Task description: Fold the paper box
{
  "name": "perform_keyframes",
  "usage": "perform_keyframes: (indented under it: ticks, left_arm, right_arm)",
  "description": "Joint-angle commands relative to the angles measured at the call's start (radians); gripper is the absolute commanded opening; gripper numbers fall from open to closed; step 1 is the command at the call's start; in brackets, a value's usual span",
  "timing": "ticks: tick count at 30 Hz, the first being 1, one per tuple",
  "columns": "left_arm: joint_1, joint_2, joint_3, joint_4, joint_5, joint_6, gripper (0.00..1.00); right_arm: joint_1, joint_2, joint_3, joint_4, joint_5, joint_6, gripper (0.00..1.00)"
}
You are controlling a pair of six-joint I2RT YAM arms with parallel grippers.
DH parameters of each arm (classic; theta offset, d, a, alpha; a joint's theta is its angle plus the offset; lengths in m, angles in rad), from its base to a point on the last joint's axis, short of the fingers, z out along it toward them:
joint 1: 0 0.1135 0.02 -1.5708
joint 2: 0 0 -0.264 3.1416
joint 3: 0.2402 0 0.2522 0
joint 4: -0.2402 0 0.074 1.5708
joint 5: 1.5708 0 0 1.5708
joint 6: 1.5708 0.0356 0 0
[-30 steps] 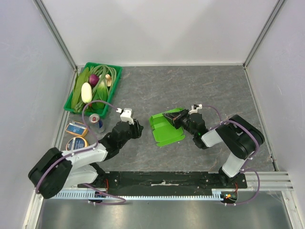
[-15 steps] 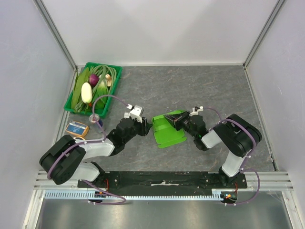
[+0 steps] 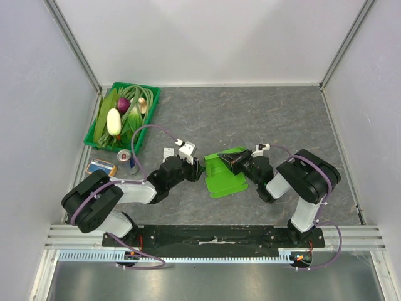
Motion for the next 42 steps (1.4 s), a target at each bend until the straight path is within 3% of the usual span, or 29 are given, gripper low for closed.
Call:
perform_keyframes:
  ticks: [1, 24, 33, 42]
  left_arm:
    - [-0.01, -0.016, 0.02, 0.064, 0.02, 0.005, 0.46]
    - [-0.095, 0.007, -0.004, 0.068, -0.123, -0.007, 0.5]
    - [-0.095, -0.025, 0.016, 0.024, -0.083, -0.023, 0.53]
    - [-0.089, -0.006, 0.071, -0.027, -0.148, -0.032, 0.53]
  right_arm:
    - [0.006, 0.0, -0.013, 0.115, 0.009, -0.034, 0.0]
    - [0.011, 0.061, -0.081, 0.328, 0.011, -0.036, 0.0]
    - [0.014, -0.077, -0.041, 0.138, 0.009, -0.028, 0.0]
    - [0.02, -0.086, -0.041, 0.112, 0.014, -0.007, 0.0]
